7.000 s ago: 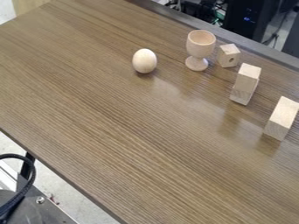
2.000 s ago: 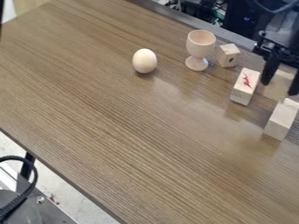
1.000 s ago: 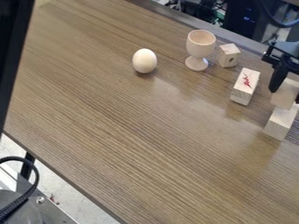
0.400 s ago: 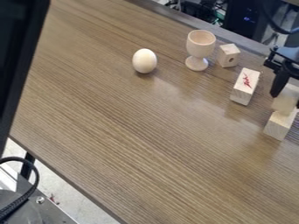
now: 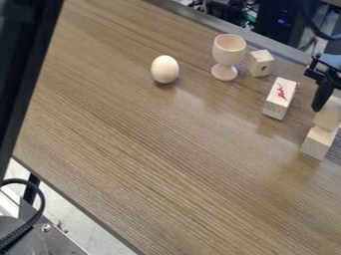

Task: Pick up the block and place it on top of a white block

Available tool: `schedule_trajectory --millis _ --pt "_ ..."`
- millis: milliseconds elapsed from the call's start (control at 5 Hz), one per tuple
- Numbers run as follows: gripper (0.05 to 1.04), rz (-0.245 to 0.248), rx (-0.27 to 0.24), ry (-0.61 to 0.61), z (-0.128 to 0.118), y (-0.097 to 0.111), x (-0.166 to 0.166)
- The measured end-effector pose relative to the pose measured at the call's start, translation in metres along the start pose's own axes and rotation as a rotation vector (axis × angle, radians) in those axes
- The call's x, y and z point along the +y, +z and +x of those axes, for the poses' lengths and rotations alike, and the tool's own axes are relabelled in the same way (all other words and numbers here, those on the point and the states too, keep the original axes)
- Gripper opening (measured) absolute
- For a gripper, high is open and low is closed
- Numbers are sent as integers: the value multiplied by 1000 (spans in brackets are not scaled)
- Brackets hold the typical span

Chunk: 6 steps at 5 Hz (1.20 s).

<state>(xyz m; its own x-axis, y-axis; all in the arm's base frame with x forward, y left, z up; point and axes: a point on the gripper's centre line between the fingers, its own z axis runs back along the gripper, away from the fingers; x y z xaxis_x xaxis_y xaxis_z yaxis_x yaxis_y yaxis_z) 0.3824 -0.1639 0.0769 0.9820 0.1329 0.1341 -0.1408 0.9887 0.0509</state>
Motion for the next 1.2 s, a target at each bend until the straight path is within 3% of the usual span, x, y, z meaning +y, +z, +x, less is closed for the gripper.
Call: schedule_trajectory --millis 600,800,1000,1200 --pt "536 0 -1 -16 0 -2 -3" --pt "579 -3 -3 -19 0 -3 -4" --pt "845 -2 8 -19 -1 -2 -3" --pt "1010 0 11 -20 -1 -3 -3"
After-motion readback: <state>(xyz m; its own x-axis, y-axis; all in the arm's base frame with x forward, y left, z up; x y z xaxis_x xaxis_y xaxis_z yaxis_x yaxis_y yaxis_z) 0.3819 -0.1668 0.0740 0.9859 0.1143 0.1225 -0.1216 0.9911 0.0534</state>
